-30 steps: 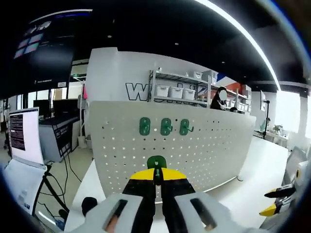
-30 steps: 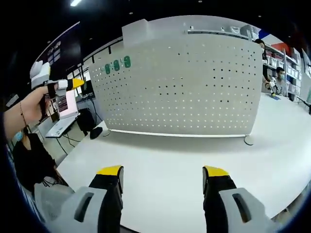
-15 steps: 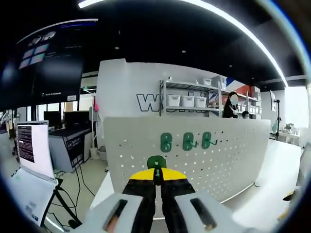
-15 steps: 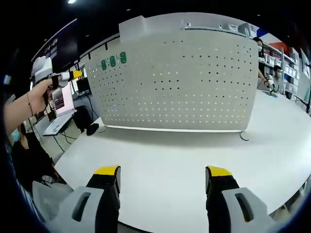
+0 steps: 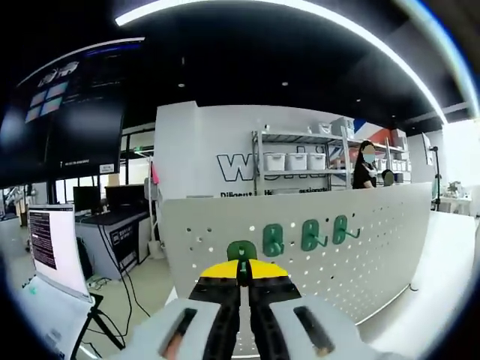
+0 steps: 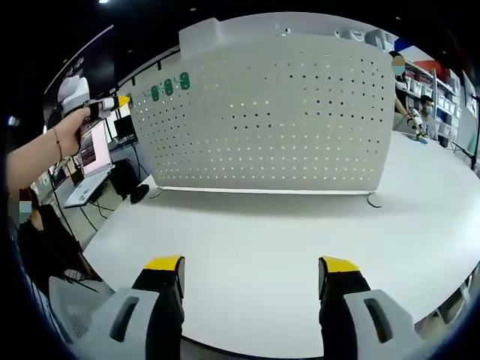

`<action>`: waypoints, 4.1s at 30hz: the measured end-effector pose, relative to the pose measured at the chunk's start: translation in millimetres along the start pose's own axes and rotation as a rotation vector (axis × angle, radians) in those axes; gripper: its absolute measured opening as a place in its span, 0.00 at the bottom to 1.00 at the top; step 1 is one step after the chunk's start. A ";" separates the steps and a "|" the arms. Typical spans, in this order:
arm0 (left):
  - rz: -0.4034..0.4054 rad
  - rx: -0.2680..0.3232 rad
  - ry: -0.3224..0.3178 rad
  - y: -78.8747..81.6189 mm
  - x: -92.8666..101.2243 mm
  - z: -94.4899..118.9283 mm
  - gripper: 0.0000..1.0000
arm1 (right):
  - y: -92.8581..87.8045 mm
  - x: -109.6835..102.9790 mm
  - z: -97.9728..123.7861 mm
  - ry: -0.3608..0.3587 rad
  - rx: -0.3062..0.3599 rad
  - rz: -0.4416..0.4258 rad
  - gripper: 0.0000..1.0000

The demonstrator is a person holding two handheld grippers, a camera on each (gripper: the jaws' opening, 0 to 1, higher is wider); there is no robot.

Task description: Insert the hook assembly into the mounting plate slot until the hook locks in place.

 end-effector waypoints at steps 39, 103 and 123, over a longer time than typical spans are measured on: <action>-0.021 0.026 0.046 4.7 -9.6 -46.3 0.01 | -3.5 4.7 0.9 -0.100 -0.015 -0.062 0.69; 0.142 -0.129 -0.156 2.4 -22.8 25.0 0.75 | 14.8 -3.3 5.4 -0.027 0.060 -0.045 0.71; 0.216 -0.262 -0.237 -34.9 -6.7 99.2 0.89 | 16.4 -22.0 10.8 0.031 0.074 -0.008 0.75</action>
Point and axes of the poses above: the point that each gripper's makers call its tool centre point, and the gripper's own axes: z roughly backward along the fingers, x roughly to its right, y roughly out of its top, the point moved 9 cm from there along z, roughly backward along the fingers, and after that the axes turned 6 degrees about -y, right-handed, at the moved point
